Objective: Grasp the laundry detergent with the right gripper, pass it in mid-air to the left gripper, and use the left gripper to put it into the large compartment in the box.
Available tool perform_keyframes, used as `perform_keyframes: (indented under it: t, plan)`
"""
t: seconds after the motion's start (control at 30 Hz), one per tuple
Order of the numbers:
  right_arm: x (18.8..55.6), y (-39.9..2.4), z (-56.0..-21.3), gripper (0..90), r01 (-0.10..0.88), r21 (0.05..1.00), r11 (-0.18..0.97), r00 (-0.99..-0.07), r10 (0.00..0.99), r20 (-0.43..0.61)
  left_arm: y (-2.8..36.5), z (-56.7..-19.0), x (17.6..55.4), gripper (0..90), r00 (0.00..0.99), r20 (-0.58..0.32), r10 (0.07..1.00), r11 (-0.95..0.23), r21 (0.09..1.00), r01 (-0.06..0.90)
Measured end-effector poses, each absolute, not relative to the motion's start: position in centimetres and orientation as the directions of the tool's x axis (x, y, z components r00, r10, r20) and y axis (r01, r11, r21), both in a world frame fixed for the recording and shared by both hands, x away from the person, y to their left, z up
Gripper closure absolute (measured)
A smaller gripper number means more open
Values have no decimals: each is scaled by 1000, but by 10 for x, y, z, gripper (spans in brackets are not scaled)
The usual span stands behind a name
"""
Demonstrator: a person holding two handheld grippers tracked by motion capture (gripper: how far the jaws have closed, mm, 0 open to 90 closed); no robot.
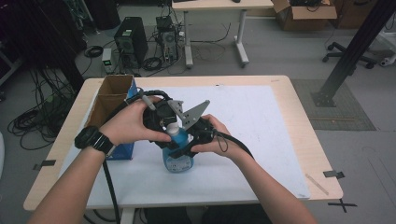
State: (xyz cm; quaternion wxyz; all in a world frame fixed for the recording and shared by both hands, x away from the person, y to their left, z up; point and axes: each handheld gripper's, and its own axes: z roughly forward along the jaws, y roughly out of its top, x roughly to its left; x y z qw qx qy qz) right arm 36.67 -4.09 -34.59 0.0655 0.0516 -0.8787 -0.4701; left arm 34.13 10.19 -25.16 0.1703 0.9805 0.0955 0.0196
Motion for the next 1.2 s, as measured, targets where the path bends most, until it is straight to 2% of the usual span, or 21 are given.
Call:
perform_keyframes:
  t: [0.07, 0.1, 0.17, 0.27, 0.3, 0.33, 0.4, 0.43, 0.6, 0.73, 0.9, 1.0, 1.2]
  plan:
    - [368, -43, -345, 253, -1, 843, 538, -986, -143, 90, 100, -249, 344, 379, 979, -1, 206, -927, 319, 196]
    - [369, -44, -344, 228, 4, 840, 542, -987, -131, 90, 100, -247, 345, 379, 977, -4, 215, -926, 316, 206]
    - [369, -47, -343, 236, 3, 840, 542, -989, -124, 84, 100, -245, 346, 380, 975, -6, 221, -926, 311, 212]
    - [373, -60, -343, 98, 27, 831, 556, -993, -81, 87, 101, -230, 352, 380, 965, -4, 261, -924, 289, 251]
    - [373, -60, -343, 98, 27, 831, 556, -993, -81, 87, 101, -230, 352, 380, 965, -4, 261, -924, 289, 251]
    - [375, -68, -344, 72, 30, 812, 584, -997, -36, 63, 102, -225, 354, 380, 961, -4, 278, -922, 281, 268]
    - [376, -77, -343, 59, 41, 799, 600, -998, -8, 58, 105, -210, 361, 380, 936, -5, 352, -903, 262, 341]
    - [377, -83, -342, 60, 46, 793, 607, -999, 5, 54, 105, -210, 361, 380, 936, -5, 352, -903, 262, 341]
    - [380, -103, -340, 57, 62, 756, 651, -998, 60, 30, 112, -178, 375, 380, 849, 29, 527, -830, 233, 507]
    - [381, -124, -338, 57, 63, 717, 694, -996, 93, -3, 124, -147, 385, 380, 730, 64, 680, -720, 250, 648]
    - [382, -146, -338, 56, 68, 668, 741, -991, 128, -40, 150, -112, 397, 381, 517, 49, 854, -508, 292, 811]
    - [383, -158, -338, 56, 77, 658, 749, -988, 145, -48, 166, -95, 399, 380, 379, 38, 924, -371, 319, 872]
    - [383, -175, -333, 62, 97, 677, 730, -983, 178, -51, 200, -75, 400, 381, 216, 12, 976, -208, 331, 921]
